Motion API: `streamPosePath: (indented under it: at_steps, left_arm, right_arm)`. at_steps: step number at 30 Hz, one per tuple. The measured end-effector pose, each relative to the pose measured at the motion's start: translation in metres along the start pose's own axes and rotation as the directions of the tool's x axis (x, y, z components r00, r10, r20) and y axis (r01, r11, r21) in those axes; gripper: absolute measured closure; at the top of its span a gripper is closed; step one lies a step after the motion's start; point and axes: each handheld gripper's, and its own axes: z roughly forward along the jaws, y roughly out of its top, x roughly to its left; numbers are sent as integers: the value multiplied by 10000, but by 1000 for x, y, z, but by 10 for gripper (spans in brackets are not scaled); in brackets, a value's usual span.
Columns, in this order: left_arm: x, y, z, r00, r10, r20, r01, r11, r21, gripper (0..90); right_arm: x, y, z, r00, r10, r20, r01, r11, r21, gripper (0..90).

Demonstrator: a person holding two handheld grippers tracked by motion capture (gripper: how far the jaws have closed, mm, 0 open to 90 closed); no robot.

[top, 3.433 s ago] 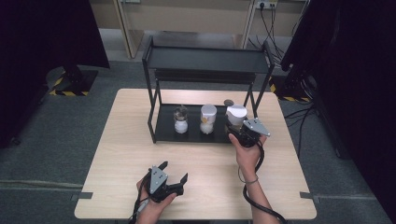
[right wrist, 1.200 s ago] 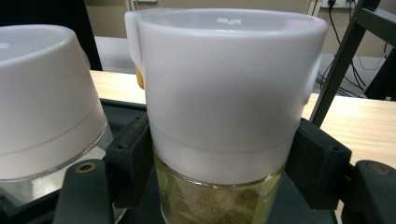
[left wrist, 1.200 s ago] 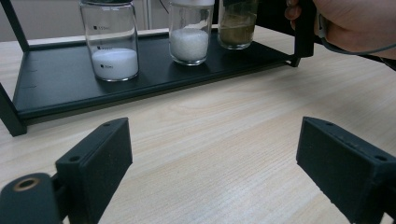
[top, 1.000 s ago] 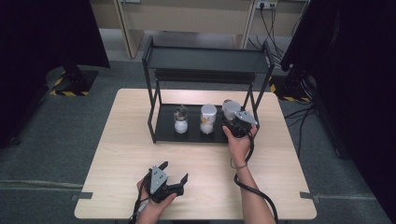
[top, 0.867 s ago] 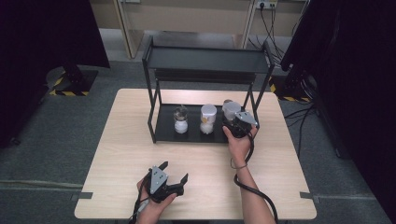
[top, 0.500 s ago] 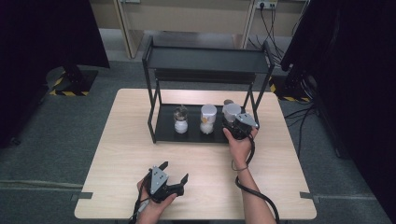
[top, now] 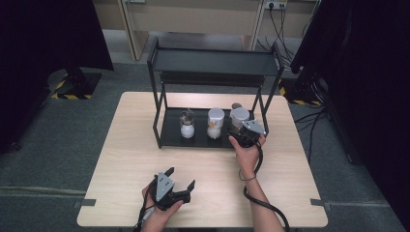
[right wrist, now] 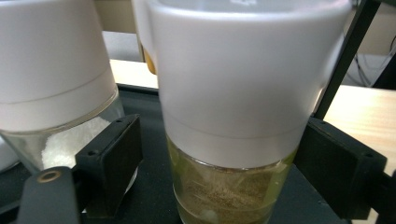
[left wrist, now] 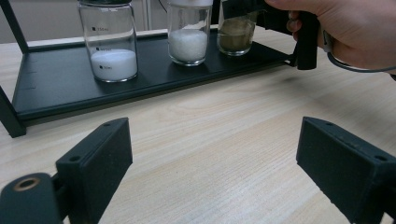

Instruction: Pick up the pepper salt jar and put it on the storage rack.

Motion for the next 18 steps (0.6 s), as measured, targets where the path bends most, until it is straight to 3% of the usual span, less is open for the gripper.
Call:
streamPosePath:
  at_steps: [18]
  left_arm:
    - [-1,0,0,10000,32,-8,-32,10000,-12,100]
  right_arm:
    - [3,0,-13,9999,-50,-107,50,10000,18,104]
